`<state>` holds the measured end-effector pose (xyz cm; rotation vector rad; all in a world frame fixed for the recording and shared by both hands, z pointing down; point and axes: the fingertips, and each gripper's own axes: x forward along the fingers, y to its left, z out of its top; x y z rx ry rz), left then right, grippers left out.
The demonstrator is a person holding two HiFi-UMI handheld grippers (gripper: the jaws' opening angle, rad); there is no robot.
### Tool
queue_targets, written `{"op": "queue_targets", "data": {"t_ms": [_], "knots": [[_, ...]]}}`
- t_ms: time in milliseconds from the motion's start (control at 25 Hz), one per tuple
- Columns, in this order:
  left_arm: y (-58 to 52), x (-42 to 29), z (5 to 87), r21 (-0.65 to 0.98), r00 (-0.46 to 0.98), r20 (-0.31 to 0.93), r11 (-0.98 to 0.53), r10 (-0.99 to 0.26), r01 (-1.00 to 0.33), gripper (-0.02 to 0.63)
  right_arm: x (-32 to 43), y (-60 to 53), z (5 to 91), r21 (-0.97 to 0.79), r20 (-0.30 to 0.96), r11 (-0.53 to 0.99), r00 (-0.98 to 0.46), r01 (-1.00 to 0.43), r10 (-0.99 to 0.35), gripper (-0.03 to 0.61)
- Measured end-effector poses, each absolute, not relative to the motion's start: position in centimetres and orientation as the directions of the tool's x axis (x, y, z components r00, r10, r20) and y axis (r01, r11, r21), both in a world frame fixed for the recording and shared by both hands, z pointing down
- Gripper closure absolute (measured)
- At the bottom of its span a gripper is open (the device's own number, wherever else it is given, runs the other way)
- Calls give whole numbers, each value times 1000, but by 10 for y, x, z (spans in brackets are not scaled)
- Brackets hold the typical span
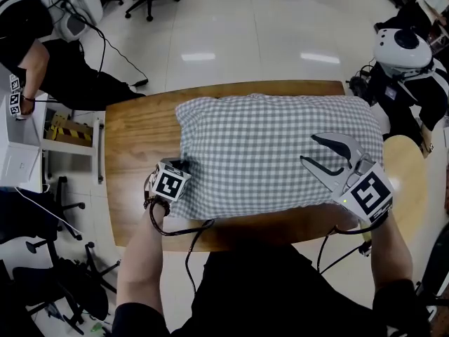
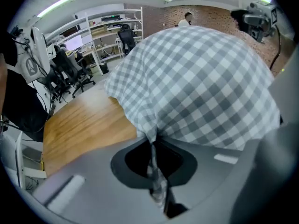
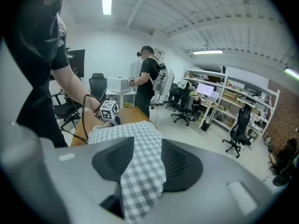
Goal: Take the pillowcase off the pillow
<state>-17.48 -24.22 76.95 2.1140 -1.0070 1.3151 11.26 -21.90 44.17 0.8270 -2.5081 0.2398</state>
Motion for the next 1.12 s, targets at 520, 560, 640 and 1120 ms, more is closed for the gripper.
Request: {"op": "queue_targets", "data": {"t_ms": [520, 560, 640, 1120], "knots": [[-245, -283, 747, -67, 161, 889, -470, -428, -880, 603, 155, -262, 443, 108, 416, 748, -653, -655, -632, 397], [-247, -286, 744, -69, 159, 887, -464, -433, -883, 603, 171, -268, 447, 85, 424, 723, -632, -685, -649, 397], [-249, -298, 738, -68, 151, 888, -449, -433, -891, 603, 200, -277, 453, 48, 449, 664, -578, -746, -681, 397], [-239, -371, 712, -104, 47, 909, -336, -414, -936, 603, 278, -263, 578, -454, 614, 401, -605, -796, -507, 316]]}}
